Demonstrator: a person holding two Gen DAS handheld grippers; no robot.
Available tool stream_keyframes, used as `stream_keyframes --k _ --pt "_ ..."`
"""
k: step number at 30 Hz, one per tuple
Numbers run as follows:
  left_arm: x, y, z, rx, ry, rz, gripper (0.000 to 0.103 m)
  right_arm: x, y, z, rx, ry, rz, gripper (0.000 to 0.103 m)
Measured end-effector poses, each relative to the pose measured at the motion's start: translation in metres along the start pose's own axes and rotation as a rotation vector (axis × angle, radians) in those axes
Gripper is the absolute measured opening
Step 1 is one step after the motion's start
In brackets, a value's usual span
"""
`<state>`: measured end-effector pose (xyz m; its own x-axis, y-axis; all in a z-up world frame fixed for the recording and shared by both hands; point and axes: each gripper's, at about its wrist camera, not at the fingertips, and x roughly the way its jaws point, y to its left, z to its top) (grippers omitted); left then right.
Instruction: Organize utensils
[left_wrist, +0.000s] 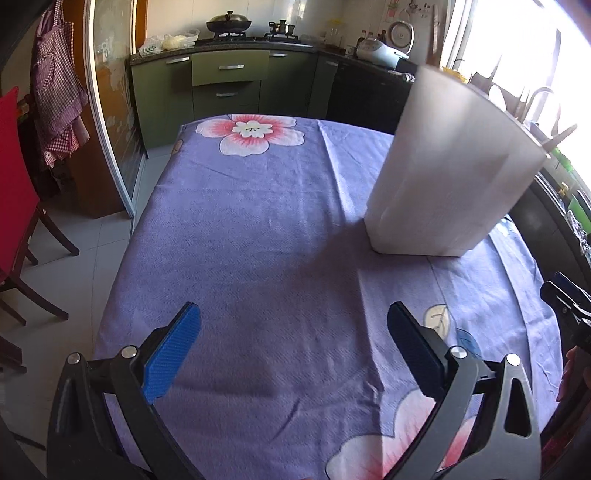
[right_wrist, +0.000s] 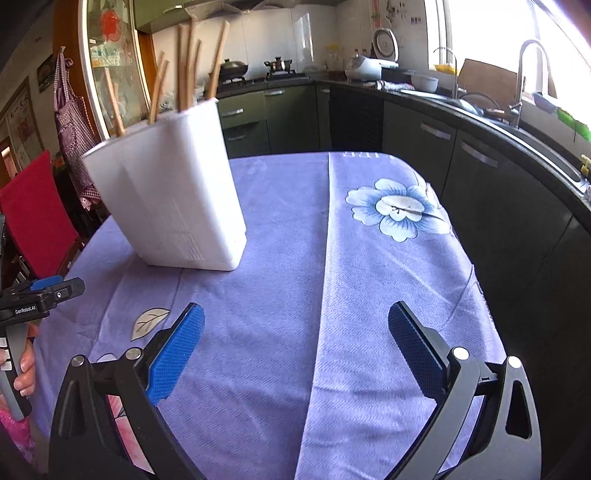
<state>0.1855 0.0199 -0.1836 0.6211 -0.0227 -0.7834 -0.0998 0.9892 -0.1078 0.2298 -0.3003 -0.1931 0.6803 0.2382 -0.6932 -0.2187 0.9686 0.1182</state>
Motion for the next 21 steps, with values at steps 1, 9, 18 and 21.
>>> stream_keyframes --k 1,9,18,21 --pt "0.009 0.001 0.004 0.005 0.009 0.013 0.096 0.012 -0.005 0.002 0.005 0.025 -0.001 0.098" --pt "0.044 0.003 0.014 0.046 0.037 0.081 0.096 0.072 -0.032 0.012 0.014 0.126 -0.034 0.098" --pt "0.048 0.007 0.022 0.042 0.037 0.070 0.096 0.087 -0.035 0.016 -0.003 0.131 -0.035 0.098" --pt "0.046 0.014 0.024 0.001 0.031 0.026 0.096 0.086 -0.033 0.016 -0.001 0.129 -0.027 0.098"
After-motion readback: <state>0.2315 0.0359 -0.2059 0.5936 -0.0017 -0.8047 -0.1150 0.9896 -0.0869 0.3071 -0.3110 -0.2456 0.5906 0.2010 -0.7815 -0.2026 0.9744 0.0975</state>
